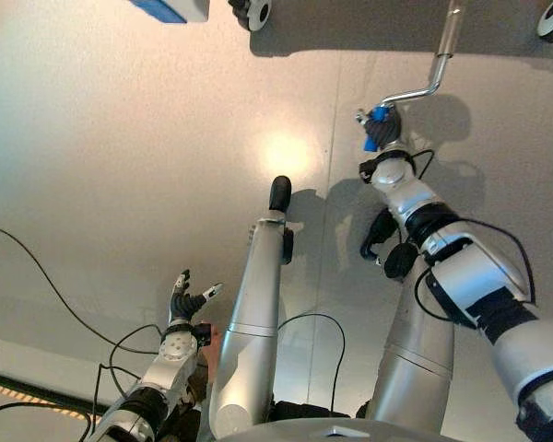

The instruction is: Raise the hospital bed

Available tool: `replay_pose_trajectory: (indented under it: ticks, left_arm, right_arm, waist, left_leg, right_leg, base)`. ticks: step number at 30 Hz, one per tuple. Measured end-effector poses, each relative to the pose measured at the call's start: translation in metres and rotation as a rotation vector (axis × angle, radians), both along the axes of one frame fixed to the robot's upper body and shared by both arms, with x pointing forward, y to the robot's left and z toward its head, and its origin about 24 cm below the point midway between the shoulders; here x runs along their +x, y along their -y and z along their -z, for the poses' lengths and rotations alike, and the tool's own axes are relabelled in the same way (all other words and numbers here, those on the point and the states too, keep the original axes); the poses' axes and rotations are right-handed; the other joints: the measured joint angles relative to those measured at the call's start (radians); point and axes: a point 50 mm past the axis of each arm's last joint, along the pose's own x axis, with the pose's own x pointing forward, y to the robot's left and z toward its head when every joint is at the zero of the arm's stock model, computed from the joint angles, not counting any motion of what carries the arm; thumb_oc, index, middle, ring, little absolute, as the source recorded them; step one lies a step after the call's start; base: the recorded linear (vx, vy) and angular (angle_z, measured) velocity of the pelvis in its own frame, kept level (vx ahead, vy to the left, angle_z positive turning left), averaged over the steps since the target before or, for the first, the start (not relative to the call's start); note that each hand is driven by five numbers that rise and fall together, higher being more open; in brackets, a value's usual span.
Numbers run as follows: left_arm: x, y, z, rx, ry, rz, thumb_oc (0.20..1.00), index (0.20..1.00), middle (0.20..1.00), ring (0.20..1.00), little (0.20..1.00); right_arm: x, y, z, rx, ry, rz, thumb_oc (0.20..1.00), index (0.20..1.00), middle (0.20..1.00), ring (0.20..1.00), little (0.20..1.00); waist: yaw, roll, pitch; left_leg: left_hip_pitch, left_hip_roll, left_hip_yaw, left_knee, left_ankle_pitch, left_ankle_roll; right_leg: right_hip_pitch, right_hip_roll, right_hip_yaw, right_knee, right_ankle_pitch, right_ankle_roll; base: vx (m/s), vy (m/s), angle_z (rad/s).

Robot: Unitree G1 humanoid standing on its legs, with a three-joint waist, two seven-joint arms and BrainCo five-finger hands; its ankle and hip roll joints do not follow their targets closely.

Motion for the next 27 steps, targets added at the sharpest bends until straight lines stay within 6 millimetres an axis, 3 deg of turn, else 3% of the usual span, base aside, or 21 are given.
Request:
replay_pose_trajectory:
  ticks: [11, 14, 19, 27]
  left_arm:
    - [-0.011, -0.002, 0.016, 0.007, -0.087, -0.014, 1.0, 1.0, 1.0, 1.0, 1.0]
    - [-0.018, -0.01, 0.021, 0.016, -0.127, -0.035, 1.0, 1.0, 1.0, 1.0, 1.0]
    - [-0.019, -0.01, 0.023, 0.025, -0.148, -0.016, 1.0, 1.0, 1.0, 1.0, 1.0]
    - [-0.017, -0.01, 0.025, 0.003, -0.155, -0.017, 1.0, 1.0, 1.0, 1.0, 1.0]
  right_arm:
    - [-0.019, -0.024, 0.026, 0.225, -0.064, -0.181, 0.2, 0.2, 0.2, 0.2, 0.2]
    - [-0.032, -0.033, 0.031, 0.312, -0.046, -0.256, 0.2, 0.2, 0.2, 0.2, 0.2]
    - [-0.041, -0.023, 0.029, 0.39, -0.008, -0.291, 0.2, 0.2, 0.2, 0.2, 0.2]
    - [-0.042, -0.015, 0.03, 0.456, -0.006, -0.29, 0.2, 0.2, 0.2, 0.2, 0.2]
  waist:
    - [-0.029, -0.011, 0.004]
    - [-0.048, -0.035, 0.013]
    - [-0.06, -0.071, 0.026]
    - [-0.078, -0.09, 0.038]
  left_leg:
    - [0.183, 0.028, 0.004, -0.152, 0.026, -0.014]
    - [0.244, 0.034, 0.01, -0.194, 0.032, -0.012]
    - [0.32, 0.046, 0.031, -0.281, 0.065, -0.004]
    - [0.426, 0.059, 0.063, -0.456, 0.141, 0.016]
  right_leg:
    - [0.18, 0.033, -0.03, -0.155, 0.025, 0.004]
    - [0.241, 0.043, -0.031, -0.201, 0.037, 0.01]
    - [0.305, 0.056, -0.03, -0.287, 0.078, 0.014]
    - [0.401, 0.083, -0.021, -0.47, 0.174, 0.033]
  base:
    - [-0.03, 0.004, -0.03]
    - [-0.02, -0.007, -0.05]
    - [-0.02, -0.001, -0.07]
    - [-0.03, 0.006, -0.09]
